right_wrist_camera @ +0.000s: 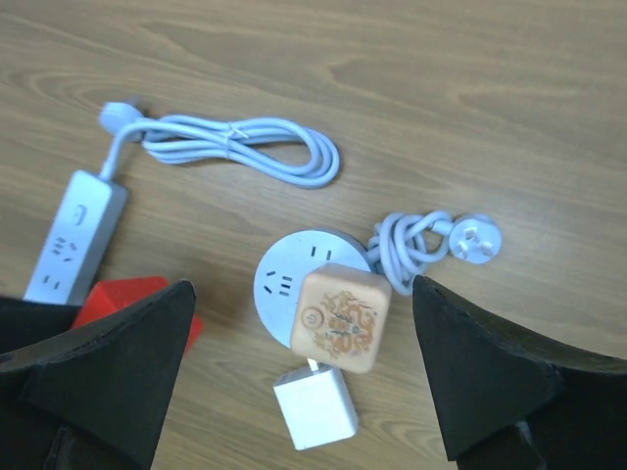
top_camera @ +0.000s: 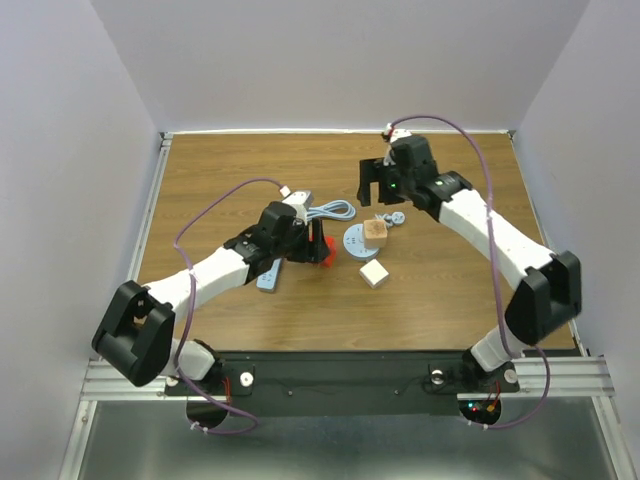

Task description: Insert the plug

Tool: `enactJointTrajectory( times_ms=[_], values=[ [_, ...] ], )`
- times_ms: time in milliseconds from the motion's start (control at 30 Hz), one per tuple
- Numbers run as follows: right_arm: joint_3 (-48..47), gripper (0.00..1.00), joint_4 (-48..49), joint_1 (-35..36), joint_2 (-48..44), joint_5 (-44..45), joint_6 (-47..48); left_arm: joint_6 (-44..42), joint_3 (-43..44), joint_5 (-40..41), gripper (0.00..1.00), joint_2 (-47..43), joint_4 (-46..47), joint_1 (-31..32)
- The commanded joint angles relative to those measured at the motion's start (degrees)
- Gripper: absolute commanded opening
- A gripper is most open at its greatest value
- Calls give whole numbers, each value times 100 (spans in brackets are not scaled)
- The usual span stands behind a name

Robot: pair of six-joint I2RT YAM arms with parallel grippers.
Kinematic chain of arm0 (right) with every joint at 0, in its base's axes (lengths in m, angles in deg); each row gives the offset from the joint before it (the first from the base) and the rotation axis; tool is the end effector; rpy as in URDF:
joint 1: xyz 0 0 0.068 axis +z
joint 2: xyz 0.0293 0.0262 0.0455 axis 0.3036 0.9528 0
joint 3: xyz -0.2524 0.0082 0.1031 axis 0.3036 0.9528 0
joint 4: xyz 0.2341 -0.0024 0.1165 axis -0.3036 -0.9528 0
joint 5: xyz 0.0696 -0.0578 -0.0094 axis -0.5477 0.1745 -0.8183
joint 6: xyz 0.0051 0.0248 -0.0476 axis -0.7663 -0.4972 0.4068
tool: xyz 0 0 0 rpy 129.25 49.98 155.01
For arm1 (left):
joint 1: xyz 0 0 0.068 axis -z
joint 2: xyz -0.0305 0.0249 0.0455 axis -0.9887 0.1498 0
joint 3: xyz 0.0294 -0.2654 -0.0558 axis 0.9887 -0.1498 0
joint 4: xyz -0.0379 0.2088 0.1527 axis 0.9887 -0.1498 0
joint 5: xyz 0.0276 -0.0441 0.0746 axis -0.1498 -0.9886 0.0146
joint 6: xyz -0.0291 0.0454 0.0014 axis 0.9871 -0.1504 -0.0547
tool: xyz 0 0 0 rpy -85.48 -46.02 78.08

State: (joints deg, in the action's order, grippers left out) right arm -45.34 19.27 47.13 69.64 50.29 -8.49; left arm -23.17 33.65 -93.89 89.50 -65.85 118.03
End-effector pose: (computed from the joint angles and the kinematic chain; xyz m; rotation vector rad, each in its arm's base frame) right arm 0.3219 0.1779 0.3207 -0.2356 2.2735 0.3044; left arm 0.2327 -0.1787 0.2318 0.3240 2.2046 -0.7325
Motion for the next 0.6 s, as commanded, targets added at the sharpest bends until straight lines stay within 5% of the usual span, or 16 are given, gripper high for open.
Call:
enactJointTrajectory(
  times_ms=[0,200,300,567],
  values=[
    [359,97,784,-282,-843,-1368,554,-434,445,-1659,0,-136,1265,-52],
    [877,97,1145,-361,-1712,-2694,1310,-461,181,-3259,0,-382,2136,-149],
    [1054,96,1365,-353,-2108,-3931,1652,-531,120,-3620,0,-540,2154,-175],
    [1142,96,1418,-379,-2321,-5393,1760,-417,-83,-4324,0,-1146,2453,-193]
  ],
)
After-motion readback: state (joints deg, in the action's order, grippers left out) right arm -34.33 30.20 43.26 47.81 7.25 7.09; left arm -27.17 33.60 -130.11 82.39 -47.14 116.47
